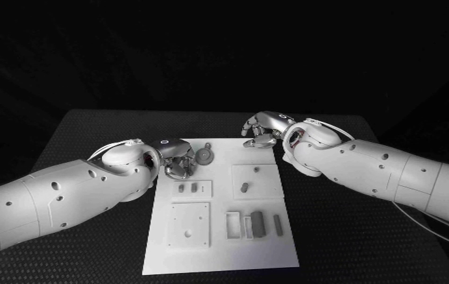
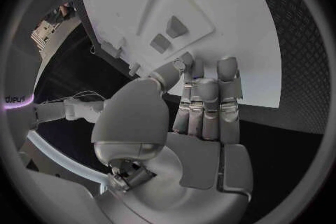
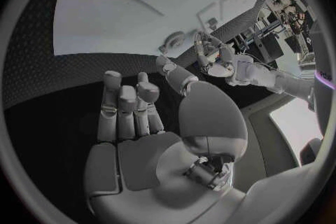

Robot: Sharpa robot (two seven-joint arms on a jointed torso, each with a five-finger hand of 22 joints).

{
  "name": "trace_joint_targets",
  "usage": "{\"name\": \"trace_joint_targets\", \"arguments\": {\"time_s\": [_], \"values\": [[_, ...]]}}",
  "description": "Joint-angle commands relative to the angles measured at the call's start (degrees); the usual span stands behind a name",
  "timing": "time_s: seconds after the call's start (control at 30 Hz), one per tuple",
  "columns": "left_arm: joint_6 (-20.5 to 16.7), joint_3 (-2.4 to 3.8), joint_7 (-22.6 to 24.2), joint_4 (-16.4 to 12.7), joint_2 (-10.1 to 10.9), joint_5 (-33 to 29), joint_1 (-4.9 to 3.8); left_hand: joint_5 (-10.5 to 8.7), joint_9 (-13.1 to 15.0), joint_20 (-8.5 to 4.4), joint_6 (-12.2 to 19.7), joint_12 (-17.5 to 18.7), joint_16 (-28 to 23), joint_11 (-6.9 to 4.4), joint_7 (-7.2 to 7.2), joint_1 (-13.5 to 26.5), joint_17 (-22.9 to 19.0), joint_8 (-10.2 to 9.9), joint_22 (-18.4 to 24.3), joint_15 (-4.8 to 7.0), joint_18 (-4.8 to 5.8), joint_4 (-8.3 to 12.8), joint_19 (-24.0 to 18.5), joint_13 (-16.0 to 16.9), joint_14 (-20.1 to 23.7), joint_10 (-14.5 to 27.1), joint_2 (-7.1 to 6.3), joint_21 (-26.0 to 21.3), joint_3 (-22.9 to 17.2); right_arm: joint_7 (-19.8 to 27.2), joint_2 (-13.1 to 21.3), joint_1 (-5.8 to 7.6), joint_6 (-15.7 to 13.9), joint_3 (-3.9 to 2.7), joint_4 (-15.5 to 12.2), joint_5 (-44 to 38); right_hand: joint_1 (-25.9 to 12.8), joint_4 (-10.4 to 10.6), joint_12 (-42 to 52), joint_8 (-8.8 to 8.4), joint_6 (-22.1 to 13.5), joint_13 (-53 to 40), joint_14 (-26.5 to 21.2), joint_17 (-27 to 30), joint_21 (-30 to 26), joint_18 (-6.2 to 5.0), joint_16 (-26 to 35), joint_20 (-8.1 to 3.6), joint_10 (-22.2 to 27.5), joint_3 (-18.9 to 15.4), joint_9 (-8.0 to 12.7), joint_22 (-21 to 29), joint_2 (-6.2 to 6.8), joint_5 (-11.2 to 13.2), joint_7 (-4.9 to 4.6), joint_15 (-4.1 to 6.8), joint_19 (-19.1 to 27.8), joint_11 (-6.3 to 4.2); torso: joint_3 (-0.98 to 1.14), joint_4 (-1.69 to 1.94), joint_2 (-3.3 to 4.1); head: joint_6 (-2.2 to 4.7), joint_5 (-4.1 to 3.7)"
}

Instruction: Assemble the parts on the task board

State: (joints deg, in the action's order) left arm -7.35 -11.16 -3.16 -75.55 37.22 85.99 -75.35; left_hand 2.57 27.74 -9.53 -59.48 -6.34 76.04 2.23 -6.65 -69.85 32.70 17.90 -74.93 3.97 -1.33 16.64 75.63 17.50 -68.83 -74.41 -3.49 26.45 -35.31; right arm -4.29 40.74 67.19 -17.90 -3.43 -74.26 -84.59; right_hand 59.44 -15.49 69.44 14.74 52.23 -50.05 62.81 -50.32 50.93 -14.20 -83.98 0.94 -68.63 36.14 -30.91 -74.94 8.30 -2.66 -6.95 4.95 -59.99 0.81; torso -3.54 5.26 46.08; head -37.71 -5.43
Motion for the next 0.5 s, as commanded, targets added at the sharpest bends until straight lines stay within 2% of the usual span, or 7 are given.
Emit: {"name": "trace_joint_targets", "arguments": {"time_s": [0.03, 0.13, 0.5], "values": [[-0.98, -0.30, -0.07, 0.05, 0.13, -0.08, 0.40, 0.28, -0.47, 0.00, 1.74, 0.27, -0.12, 0.20, -0.78, -0.50, -0.06, -1.23, -1.07, 0.02, -4.67, 0.08, -0.59, -0.03, 0.69, 0.24, -1.39, -0.49, 0.02, 0.43, 0.01, -0.03, 0.19, -0.01, -0.01, -0.17, -0.31, 0.25, 0.06, -0.40, -0.01, -0.01, 0.10, 0.06, -0.36, -0.80, 0.23, 0.18, 0.24, -0.08, -0.03, -0.67, -0.01, -0.12, -0.46, 0.19, -0.39, 0.09, -0.01, 0.04, -0.01, 0.07, -0.01], [-1.37, -0.30, 0.03, 0.03, 0.17, -0.11, 0.40, 0.27, -0.92, 0.07, 3.59, 0.46, -0.04, 0.37, -1.48, -0.95, -0.01, -2.18, -1.12, -0.12, -4.60, 0.06, -0.70, 0.01, 0.91, 0.51, -2.22, -0.56, 0.19, 0.42, 0.02, -0.03, 0.24, -0.01, -0.01, -0.17, -0.31, 0.25, 0.06, -0.40, -0.01, -0.01, 0.10, 0.06, -0.36, -0.80, 0.24, 0.18, 0.25, -0.08, -0.03, -0.67, 0.00, -0.12, -0.47, 0.19, -0.39, 0.10, -0.01, 0.00, -0.01, 0.07, -0.02], [-1.70, -0.31, -0.15, 0.05, 0.32, -0.13, 0.40, 0.25, -1.13, 0.32, 4.72, 0.90, -0.01, 0.74, -1.69, -1.00, 0.00, -2.58, -1.15, -0.47, -4.68, 0.03, -0.83, 0.02, 1.21, 1.29, -3.53, -0.64, 0.83, 0.39, 0.06, -0.03, 0.26, -0.01, -0.02, -0.17, -0.31, 0.24, 0.06, -0.41, -0.03, -0.01, 0.11, 0.06, -0.36, -0.80, 0.23, 0.18, 0.25, -0.08, -0.03, -0.67, 0.02, -0.12, -0.47, 0.19, -0.39, 0.10, -0.03, 0.03, 0.00, 0.08, -0.04]]}}
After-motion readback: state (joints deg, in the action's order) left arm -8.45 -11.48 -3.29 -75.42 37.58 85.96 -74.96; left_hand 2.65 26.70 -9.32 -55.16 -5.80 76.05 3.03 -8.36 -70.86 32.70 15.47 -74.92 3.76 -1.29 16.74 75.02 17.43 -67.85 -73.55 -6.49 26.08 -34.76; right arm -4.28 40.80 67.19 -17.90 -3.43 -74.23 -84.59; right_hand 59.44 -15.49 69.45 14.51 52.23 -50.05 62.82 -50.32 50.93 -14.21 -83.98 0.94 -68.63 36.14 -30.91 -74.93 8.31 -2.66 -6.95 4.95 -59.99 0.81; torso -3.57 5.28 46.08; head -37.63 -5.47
